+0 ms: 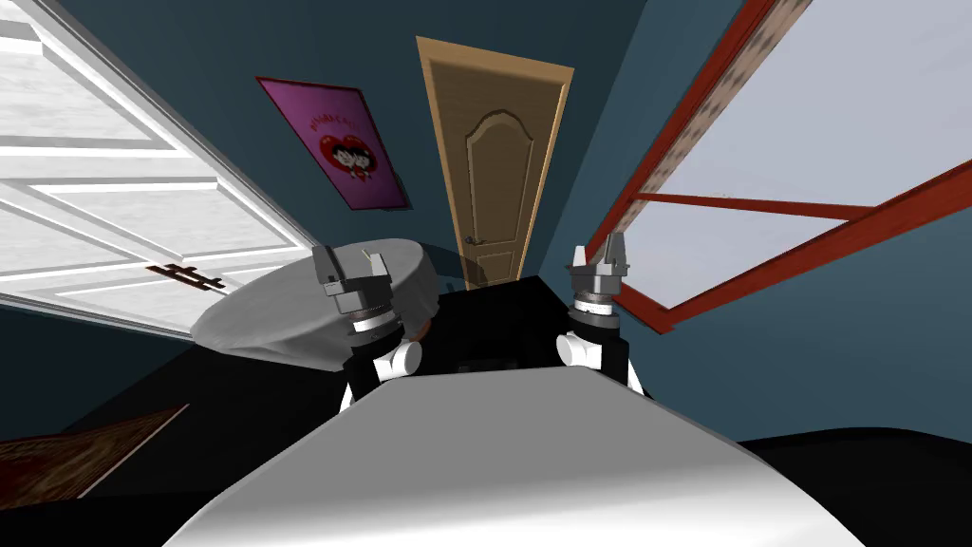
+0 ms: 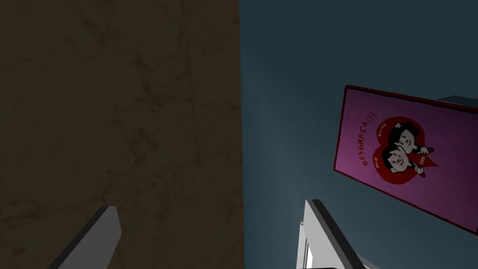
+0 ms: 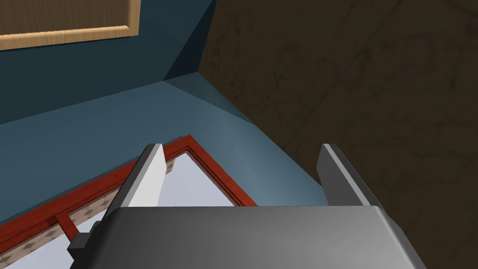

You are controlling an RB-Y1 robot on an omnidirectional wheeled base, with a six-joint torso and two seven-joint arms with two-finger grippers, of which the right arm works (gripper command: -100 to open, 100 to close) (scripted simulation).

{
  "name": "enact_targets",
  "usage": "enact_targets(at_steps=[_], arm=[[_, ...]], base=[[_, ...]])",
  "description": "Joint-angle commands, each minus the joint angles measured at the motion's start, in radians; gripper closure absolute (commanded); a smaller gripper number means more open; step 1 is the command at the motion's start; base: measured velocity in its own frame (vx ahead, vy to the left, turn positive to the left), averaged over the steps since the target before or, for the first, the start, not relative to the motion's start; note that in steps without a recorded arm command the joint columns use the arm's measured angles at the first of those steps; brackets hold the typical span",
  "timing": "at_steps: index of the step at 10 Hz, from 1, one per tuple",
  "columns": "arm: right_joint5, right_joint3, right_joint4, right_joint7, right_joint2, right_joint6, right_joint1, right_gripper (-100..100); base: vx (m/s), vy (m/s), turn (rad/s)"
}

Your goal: Pull the door open

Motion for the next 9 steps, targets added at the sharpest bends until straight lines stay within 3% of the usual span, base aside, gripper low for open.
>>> enact_targets(at_steps=[1, 9], arm=[[-0.007, -0.012, 0.03, 0.006, -0.007, -0.005, -0.012, -100], [-0.047, -0.078, 0.202, 0.04, -0.038, -0.033, -0.083, -100]], base=[[-0.002, -0.024, 0.155], [0.024, -0.044, 0.163]])
